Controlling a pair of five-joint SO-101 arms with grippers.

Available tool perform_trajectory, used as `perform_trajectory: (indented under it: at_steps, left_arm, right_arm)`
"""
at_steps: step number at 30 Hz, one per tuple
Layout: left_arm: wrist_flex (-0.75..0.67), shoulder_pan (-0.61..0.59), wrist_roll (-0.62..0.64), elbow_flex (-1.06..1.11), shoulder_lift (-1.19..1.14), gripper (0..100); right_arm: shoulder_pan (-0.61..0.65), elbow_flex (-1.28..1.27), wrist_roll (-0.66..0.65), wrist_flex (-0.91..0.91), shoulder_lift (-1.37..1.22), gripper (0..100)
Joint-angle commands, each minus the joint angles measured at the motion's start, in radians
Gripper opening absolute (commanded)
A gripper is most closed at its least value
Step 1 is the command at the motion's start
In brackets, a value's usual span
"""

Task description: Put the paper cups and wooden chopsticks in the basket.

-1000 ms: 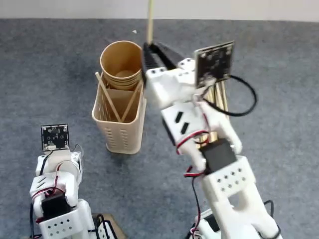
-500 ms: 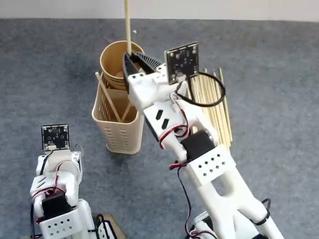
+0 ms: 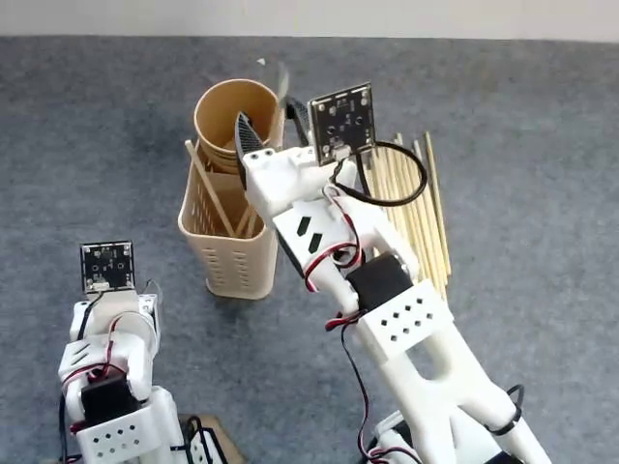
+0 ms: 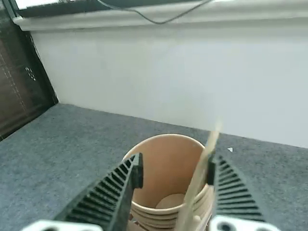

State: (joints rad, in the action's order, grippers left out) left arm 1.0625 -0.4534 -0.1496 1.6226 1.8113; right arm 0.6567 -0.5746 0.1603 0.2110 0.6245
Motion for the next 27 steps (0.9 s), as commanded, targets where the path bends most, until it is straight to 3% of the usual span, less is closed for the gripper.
perform_trajectory:
  at_steps: [1,4,11,14,17,20,24,27]
  left_arm:
    - [-0.021,0.012,-0.014,-0.005,0.005,21]
    - [-0.021,0.013,-0.014,-0.005,0.005,21]
    - [-0.021,0.013,-0.014,-0.005,0.005,21]
    - [-0.017,0.013,-0.014,-0.005,0.005,21]
    - [-0.015,0.013,-0.014,-0.005,0.005,21]
    - [-0.015,0.015,-0.014,-0.005,0.005,21]
    - [-0.015,0.03,-0.014,-0.005,0.005,21]
    - [-0.015,0.03,-0.014,-0.005,0.005,21]
  right_arm:
    - [-0.019,0.016,0.0,0.007,0.013,22.4]
    - [-0.09,0.061,-0.095,0.045,0.076,21.9]
    - [-0.358,0.263,-0.287,0.697,0.239,21.9]
    - [-0.463,0.131,-0.451,0.782,0.166,21.9]
    - [-0.55,-0.056,-0.594,0.705,0.054,22.0]
    - [-0.633,-0.205,-0.669,0.495,-0.074,22.0]
    - [-0.714,-0.283,-0.689,0.257,-0.28,22.0]
    - [-0.742,-0.231,-0.689,0.203,-0.432,22.4]
